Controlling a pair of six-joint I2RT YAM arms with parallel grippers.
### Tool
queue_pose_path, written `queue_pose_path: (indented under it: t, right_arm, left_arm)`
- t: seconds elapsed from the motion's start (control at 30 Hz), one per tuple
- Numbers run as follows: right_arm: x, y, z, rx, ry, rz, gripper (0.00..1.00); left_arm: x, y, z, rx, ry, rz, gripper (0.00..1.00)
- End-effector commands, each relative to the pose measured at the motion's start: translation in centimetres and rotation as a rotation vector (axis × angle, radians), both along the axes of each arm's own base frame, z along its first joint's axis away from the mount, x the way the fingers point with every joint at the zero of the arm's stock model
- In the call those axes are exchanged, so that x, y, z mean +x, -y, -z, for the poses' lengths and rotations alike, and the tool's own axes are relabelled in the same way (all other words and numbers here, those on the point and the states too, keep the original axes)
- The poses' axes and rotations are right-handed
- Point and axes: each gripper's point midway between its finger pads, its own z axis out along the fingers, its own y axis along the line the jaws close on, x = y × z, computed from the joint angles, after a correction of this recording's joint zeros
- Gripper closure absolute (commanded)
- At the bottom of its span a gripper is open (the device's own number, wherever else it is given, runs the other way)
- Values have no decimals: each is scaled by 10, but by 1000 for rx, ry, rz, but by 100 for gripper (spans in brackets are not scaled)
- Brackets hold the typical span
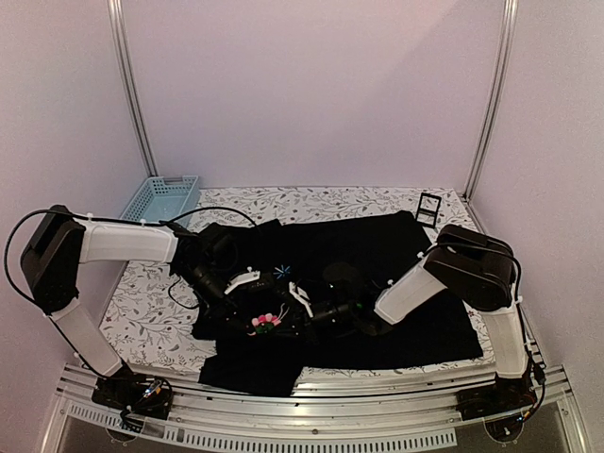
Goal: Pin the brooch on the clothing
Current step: Pin the flattened clothing at the center of the board.
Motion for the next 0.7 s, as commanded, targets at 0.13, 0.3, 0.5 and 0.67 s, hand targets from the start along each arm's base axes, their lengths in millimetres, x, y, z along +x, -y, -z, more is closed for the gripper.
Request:
queue_pose_path:
  t: [0.13,0.3,0.5,0.67]
  right_arm:
    - [-3,-6,-34,40,-68,-32,100]
    - [0,-8,-54,18,-220,-30,100]
    - [5,-5,-72,5,-399,20,100]
    - [4,-5,-75,-20,-569,48,100]
  left_arm:
    - [14,4,-10,-38,89,4,63]
    - [20,-7,-35,-87,85,22,36]
    - [12,-13,-54,-128,22,-25,7]
    - [36,-11,-65,-204,244,-157,2]
